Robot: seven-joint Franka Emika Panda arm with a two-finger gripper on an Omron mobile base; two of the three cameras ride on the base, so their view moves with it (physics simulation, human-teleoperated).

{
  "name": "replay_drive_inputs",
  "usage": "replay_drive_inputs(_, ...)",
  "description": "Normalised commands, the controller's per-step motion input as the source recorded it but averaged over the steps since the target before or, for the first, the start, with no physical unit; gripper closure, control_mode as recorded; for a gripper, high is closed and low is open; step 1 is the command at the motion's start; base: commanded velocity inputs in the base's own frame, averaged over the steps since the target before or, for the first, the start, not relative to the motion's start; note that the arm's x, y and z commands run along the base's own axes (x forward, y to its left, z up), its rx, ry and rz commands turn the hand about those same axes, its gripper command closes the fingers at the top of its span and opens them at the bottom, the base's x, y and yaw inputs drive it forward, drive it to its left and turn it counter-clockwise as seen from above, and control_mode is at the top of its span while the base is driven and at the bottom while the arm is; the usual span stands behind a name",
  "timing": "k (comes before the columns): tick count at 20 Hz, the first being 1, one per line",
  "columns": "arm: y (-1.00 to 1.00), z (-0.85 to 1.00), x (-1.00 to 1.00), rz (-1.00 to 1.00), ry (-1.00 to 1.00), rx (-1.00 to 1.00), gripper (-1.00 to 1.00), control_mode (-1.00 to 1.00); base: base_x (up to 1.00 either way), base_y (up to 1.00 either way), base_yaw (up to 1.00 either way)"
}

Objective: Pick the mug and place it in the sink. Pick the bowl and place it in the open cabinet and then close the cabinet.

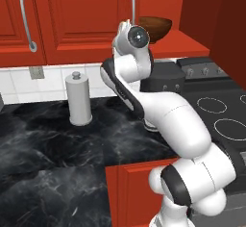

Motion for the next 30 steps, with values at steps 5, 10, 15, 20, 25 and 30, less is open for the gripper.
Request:
replay_drive_inputs(5,0.99,-0.19,-0.04,0.00,-0.09,-0.01,-1.00,-1.00,0.00,0.00,0.00)
replay_drive_inputs(10,-0.01,0.10,0.00,0.00,-0.06,-0.01,-1.00,-1.00,0.00,0.00,0.00)
replay_drive_inputs(15,-0.94,0.42,-0.46,0.00,0.10,0.11,-1.00,-1.00,0.00,0.00,0.00)
replay_drive_inputs(20,-0.71,0.40,-1.00,0.00,0.01,0.12,-1.00,-1.00,0.00,0.00,0.00)
replay_drive_inputs(25,-0.44,0.45,-1.00,0.00,0.00,0.12,-1.00,-1.00,0.00,0.00,0.00)
replay_drive_inputs(30,-0.46,0.37,-1.00,0.00,0.00,0.09,-1.00,-1.00,0.00,0.00,0.00)
